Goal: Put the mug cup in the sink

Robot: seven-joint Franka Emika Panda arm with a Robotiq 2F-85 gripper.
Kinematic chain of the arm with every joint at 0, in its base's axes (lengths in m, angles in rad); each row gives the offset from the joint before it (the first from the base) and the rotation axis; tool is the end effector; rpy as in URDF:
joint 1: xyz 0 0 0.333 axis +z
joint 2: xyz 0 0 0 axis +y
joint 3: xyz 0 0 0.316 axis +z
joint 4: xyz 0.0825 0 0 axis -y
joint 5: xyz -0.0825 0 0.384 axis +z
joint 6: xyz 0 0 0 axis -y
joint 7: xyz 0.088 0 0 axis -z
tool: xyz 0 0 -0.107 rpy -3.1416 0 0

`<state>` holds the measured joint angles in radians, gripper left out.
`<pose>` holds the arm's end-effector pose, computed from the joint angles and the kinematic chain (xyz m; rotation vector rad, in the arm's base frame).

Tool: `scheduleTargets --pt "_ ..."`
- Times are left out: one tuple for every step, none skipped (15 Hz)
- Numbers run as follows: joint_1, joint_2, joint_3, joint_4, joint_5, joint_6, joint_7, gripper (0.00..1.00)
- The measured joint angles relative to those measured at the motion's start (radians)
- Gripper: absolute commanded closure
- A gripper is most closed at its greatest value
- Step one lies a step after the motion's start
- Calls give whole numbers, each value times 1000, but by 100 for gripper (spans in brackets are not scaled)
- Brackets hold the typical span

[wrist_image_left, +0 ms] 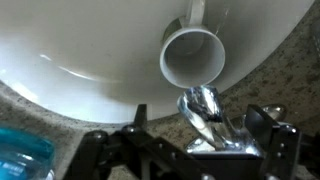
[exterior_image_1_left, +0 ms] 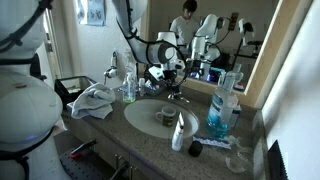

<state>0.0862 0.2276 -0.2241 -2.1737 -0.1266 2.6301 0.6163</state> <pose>0.5767 -0.0747 0.3131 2.8969 -0.9591 0.3904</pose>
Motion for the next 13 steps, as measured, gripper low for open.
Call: scheduleTargets --pt "-9 -21 5 7 0 -29 -10 0" --pt "-18 -41 10 14 1 -55 -21 0" --pt "-26 -61 16 20 4 -80 -30 0" --pt "-36 -79 24 26 11 -101 -44 0" --pt "-46 -95 31 33 18 -121 -51 0" --pt "-54 -109 37 38 26 -137 -63 0" --pt "-62 -121 42 42 35 -150 -71 0" --pt "-70 -131 47 46 39 -161 -79 0" --pt "-78 -140 51 48 46 -171 -83 0" --pt "-84 -146 55 50 49 -179 -84 0" --pt "-91 -151 58 51 52 -184 -84 0" --pt "-94 -154 59 51 55 -186 -84 0" --pt "-96 -157 59 51 57 -187 -84 0"
